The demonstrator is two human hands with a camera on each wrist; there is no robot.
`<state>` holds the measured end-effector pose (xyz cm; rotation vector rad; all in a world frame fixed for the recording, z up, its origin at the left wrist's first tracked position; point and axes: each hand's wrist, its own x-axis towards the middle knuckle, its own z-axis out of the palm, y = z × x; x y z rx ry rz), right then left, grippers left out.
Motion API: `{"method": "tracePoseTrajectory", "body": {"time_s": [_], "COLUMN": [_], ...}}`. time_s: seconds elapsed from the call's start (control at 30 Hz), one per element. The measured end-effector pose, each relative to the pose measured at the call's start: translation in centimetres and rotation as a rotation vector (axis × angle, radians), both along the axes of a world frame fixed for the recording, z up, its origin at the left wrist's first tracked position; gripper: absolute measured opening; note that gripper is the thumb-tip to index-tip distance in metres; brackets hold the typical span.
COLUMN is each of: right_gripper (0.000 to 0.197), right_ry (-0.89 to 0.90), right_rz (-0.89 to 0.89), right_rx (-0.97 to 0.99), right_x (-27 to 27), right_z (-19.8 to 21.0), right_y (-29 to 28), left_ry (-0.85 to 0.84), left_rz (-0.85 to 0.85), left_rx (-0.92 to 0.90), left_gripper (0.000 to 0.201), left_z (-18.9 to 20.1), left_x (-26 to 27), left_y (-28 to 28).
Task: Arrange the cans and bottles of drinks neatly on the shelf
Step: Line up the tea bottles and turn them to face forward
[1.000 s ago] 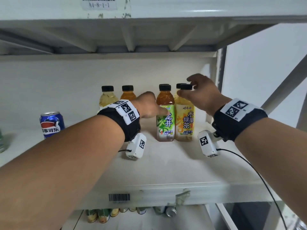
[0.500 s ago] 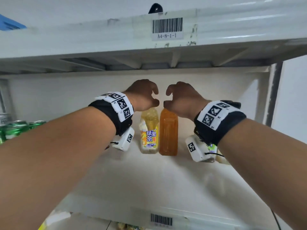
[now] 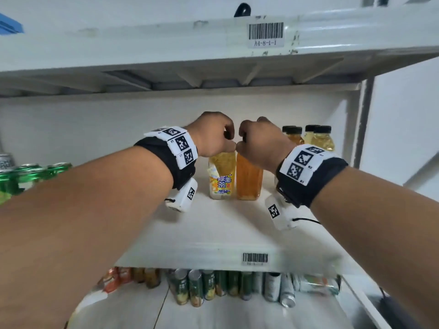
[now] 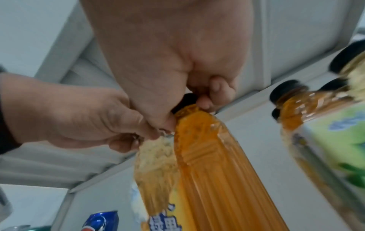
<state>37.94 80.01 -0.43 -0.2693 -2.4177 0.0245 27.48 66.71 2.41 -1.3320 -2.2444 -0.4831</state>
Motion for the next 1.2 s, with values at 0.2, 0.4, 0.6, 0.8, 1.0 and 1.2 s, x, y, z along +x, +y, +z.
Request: {"method": "tracePoseTrajectory", "body": {"time_s": [0.2, 0.4, 0.6, 0.8, 1.0, 1.2], "right_gripper": [0.026, 0.022, 0.016, 0.014, 0.017, 0.014], "right_ry": [0.103, 0.152, 0.020, -0.211, -0.540, -0.696], "right_rz": [-0.137, -0.267, -0.389, -0.489, -0.523, -0.494], "right_rx": [-0.040, -0.012, -0.097, -0.316, -0.524, -0.679], "right_x": [10.8, 20.8, 29.1, 35.6, 41.1, 45.7], "right_z": [-1.1, -0.3, -5.4, -18.8, -34.2, -50.6], "right_y": [-5.9, -8.3, -5.9, 0.6, 7.9, 13.3], "left_ry": [-0.080, -0.177, -0.273, -0.441, -0.643, -0.748], "left_rz": [-0.326, -0.505, -0.589, -0.598, -0.537, -0.462], "left_rx": [0.184, 0.158, -0.032, -0.280, -0.555, -0.743], "left_gripper": [0.018, 0.015, 0.017, 0.024, 0.032, 0.033], "left_z": [-1.3, -0.7, -6.0, -20.1, -36.9, -52.4], "left_x": [7.9, 16.4, 24.0, 30.3, 35.3, 39.2], "left_y": [-5.1, -5.7, -1.0, 7.1, 14.6, 20.1]}}
